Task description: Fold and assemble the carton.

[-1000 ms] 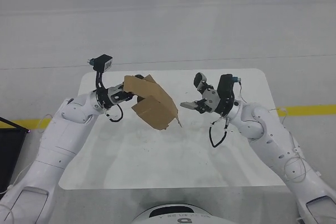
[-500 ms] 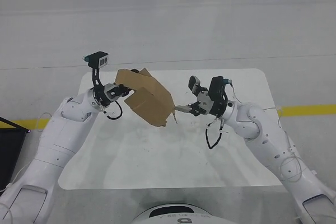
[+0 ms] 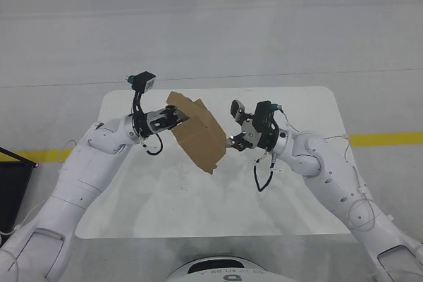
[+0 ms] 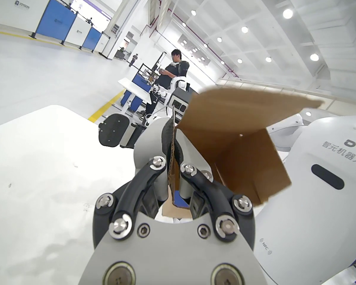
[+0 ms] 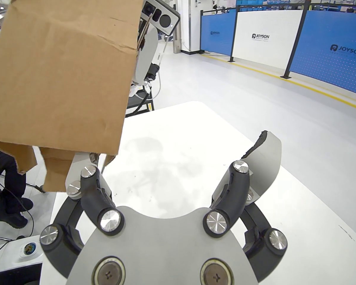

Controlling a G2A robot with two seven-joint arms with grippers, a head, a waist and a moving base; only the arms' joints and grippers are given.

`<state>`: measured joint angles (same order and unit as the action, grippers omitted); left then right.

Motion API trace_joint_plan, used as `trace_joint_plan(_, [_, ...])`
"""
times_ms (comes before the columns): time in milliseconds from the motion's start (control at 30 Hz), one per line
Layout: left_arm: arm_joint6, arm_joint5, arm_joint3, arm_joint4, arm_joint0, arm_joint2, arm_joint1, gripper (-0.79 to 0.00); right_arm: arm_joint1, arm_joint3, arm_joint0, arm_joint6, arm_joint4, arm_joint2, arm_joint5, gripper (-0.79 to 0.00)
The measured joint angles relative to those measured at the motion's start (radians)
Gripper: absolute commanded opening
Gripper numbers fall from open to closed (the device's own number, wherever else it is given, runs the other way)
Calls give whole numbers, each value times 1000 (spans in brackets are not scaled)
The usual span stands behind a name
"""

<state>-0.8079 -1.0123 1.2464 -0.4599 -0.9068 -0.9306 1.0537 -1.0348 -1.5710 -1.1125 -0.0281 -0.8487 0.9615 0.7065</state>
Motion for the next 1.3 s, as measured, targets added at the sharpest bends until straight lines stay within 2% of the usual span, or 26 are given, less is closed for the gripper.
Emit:
trace_joint_plan(200, [0,0,-13,-6,14,27,1,-785,-5,-7,-9,-14,-24,3,0,0])
trace_joint_plan(500, [0,0,-28,-163,4,27,-11,-785,1,-19,-51,-63,-41,62,31,0])
trace_joint_plan(667, [-13,13,-55,-197,17,72,-20,-785,5,-35,-80,-82,-54,95,48,0])
trace_joint_plan(900, [-148,146,-96,-326,54,138,-20,-785,3,-58,-98,-82,-84,104,38,0])
trace_joint_plan(1133, [-352,351,-174,-651,72,122,5,-785,3,-73,-120,-106,-101,129,45,0])
trace_joint_plan(1300, [-494,494,-276,-734,96,132,33,-785,11,-97,-161,-152,-130,168,111,0])
